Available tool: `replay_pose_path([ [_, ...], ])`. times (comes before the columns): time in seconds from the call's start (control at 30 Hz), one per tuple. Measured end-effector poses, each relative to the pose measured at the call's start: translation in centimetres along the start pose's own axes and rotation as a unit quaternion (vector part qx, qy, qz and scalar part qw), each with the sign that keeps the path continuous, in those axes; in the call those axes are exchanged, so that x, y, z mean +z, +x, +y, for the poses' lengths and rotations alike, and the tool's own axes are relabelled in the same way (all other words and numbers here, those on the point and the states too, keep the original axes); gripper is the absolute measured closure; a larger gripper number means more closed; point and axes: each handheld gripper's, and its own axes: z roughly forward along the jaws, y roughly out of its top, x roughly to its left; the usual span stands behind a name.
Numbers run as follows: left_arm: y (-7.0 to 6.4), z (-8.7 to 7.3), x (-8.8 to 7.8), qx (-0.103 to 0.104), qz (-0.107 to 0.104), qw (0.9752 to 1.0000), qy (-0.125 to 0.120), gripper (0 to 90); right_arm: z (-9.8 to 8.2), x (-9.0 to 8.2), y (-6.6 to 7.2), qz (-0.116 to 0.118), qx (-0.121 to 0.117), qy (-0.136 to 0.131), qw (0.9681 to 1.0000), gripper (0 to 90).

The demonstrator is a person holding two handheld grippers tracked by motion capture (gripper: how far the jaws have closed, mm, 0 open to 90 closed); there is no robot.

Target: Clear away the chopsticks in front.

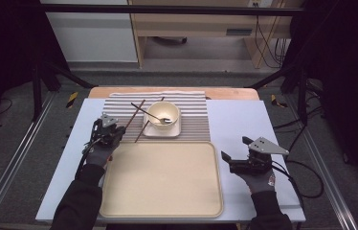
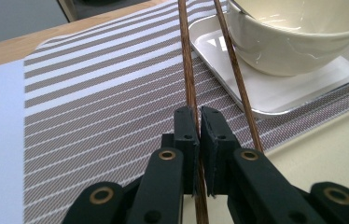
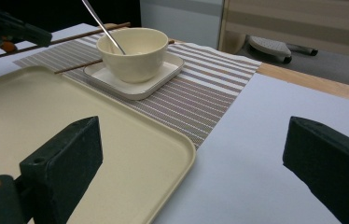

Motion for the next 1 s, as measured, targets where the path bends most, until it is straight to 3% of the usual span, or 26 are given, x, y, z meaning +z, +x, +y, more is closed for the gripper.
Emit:
replay_pose_path([
  [0.53, -0.5, -2.4, -4.7, 0.0, 0.011, 0.9998, -0.015, 85.0, 0.0, -0.3, 0.2, 0.002, -0.003, 0.0, 1.0, 5.2],
  [0.8, -1.2, -3.6, -6.5, -0.005, 0.014, 0.9997, -0.018, 85.0, 0.0, -0.6, 0.2, -0.001, -0.005, -0.002, 1.0, 5.2],
  [1.0, -1.6, -4.3, -8.2, -0.015, 0.016, 0.9992, -0.033, 85.0, 0.0, -0.9, 0.1, -0.002, -0.004, -0.005, 1.0, 5.2],
])
